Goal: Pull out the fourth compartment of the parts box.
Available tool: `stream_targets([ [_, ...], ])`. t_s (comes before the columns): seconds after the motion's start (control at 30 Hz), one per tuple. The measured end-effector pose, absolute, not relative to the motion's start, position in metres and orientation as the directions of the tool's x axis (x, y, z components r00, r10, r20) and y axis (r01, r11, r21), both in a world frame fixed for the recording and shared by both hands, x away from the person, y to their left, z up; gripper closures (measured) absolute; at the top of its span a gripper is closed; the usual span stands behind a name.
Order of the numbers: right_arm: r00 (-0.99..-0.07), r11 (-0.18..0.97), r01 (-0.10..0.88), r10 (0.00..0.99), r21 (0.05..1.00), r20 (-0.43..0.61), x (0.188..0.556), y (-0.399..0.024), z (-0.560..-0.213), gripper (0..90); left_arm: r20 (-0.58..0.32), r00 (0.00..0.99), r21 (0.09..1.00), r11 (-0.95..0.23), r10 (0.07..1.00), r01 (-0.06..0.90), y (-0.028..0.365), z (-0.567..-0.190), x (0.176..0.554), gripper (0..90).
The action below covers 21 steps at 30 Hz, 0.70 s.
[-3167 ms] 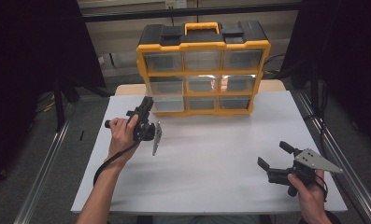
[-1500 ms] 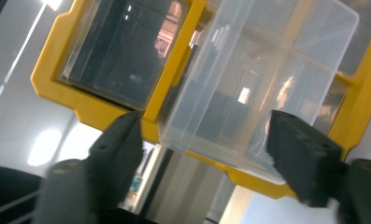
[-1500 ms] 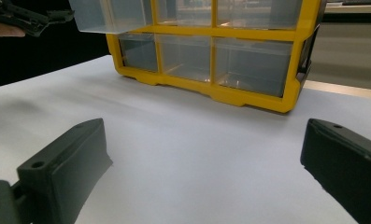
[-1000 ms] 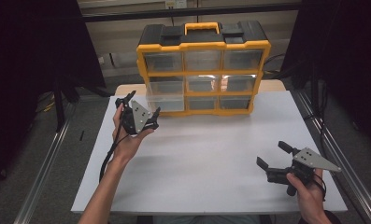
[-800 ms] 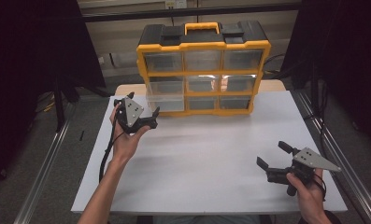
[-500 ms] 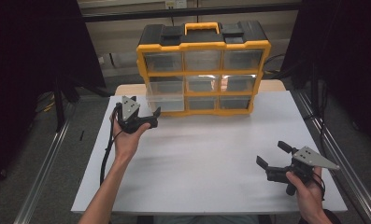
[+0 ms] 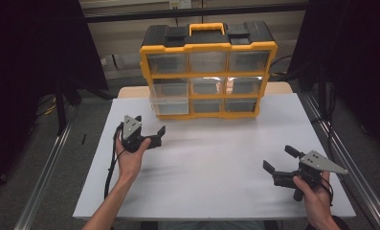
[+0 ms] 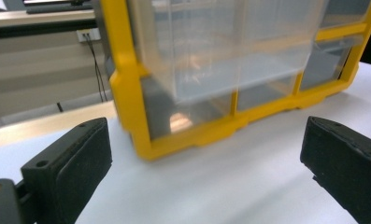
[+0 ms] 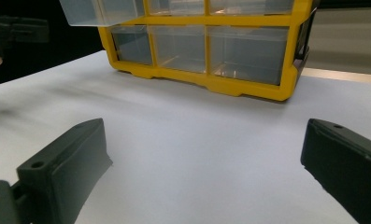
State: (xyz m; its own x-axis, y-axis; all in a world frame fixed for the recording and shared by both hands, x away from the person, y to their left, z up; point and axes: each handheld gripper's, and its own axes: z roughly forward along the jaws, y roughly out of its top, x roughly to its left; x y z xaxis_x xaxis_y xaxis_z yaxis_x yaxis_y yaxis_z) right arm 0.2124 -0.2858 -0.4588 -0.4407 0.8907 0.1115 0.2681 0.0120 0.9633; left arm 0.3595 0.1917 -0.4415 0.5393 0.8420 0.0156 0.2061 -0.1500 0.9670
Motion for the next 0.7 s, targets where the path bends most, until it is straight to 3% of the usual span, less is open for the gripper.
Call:
stream_targets([
  [0.2, -0.438, 0.031, 0.271, 0.894, 0.962, 0.095, 0.212, -0.284, -0.459, 0.7, -0.004, 0.522, 0.975, -0.112, 0.853, 0.191, 0.204, -0.451, 0.338, 2.4],
  [0.33, -0.443, 0.041, 0.270, 0.892, 0.962, 0.086, 0.213, -0.282, -0.459, 0.7, 0.034, 0.534, 0.978, -0.138, 0.845, 0.155, 0.210, -0.449, 0.320, 2.4],
  [0.53, -0.435, 0.030, 0.283, 0.895, 0.959, 0.101, 0.213, -0.285, -0.459, 1.1, -0.053, 0.528, 0.975, -0.069, 0.848, 0.209, 0.227, -0.451, 0.308, 3.0],
  [0.7, -0.422, 0.026, 0.273, 0.902, 0.962, 0.096, 0.212, -0.286, -0.458, 1.4, -0.027, 0.526, 0.974, -0.096, 0.850, 0.206, 0.235, -0.451, 0.293, 3.0],
])
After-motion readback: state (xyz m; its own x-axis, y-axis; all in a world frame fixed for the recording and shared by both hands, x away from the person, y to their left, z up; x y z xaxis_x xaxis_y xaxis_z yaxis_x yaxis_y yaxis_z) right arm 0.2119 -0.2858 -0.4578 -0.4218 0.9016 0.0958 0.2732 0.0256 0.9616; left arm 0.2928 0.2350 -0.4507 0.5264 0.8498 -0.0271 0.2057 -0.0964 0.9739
